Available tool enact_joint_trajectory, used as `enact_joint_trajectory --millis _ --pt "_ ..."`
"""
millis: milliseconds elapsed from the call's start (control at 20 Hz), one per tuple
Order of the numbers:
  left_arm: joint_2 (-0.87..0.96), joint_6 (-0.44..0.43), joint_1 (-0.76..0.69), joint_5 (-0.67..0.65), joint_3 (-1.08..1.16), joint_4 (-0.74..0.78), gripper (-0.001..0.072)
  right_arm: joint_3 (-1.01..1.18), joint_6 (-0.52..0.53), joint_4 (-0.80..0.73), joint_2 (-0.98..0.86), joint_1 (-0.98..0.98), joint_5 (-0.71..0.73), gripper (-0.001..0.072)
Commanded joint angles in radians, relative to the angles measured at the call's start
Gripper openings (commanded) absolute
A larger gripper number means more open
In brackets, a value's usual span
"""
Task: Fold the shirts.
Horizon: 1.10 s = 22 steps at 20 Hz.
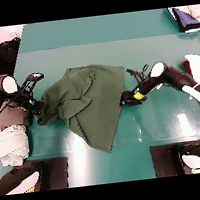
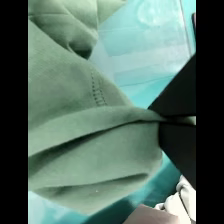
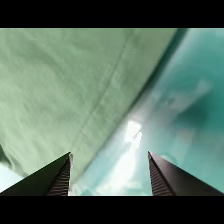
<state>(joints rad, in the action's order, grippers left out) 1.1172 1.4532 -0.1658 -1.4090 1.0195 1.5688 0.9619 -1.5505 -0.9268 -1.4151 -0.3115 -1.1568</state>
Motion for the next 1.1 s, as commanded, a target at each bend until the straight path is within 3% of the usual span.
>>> enact_joint_trajectory --millis 0,150,200,250,300,350,550,800,1050 --pt "-0.001 0.013 0.0 0.014 0.004 -0.005 0.0026 -0.08 -0.004 0.07 0.012 -0.069 0.183 0.0533" --pt "-0.001 0.014 0.0 0.014 0.042 -0.005 0.0026 -0.08 -0.008 0.071 0.012 -0.125 0.272 0.0521" --pt "-0.001 0.014 0.0 0.014 0.064 -0.005 0.0026 -0.08 -0.013 0.071 0.012 -0.14 0.298 0.0462" --pt "-0.001 0.014 0.0 0.013 0.09 -0.005 0.0026 -0.08 -0.012 0.071 0.012 -0.153 0.32 0.0327" --pt "-0.001 0.014 0.0 0.013 0.117 -0.005 0.0026 -0.08 -0.011 0.069 0.012 -0.166 0.344 0.0119" --pt "-0.001 0.014 0.0 0.013 0.14 -0.005 0.0026 -0.078 -0.009 0.066 0.013 -0.173 0.364 0.002" --pt "-0.001 0.013 0.0 0.026 0.191 0.016 0.0026 -0.032 -0.004 -0.087 0.109 -0.102 0.304 0.0016" --pt "0.001 0.04 0.0 0.15 0.191 0.026 0.0025 0.078 0.0 -0.326 0.306 0.269 -0.026 0.0016" --pt "0.003 0.076 0.0 0.24 0.191 -0.047 0.0026 0.106 0.096 -0.171 0.411 0.519 -0.063 0.0017"
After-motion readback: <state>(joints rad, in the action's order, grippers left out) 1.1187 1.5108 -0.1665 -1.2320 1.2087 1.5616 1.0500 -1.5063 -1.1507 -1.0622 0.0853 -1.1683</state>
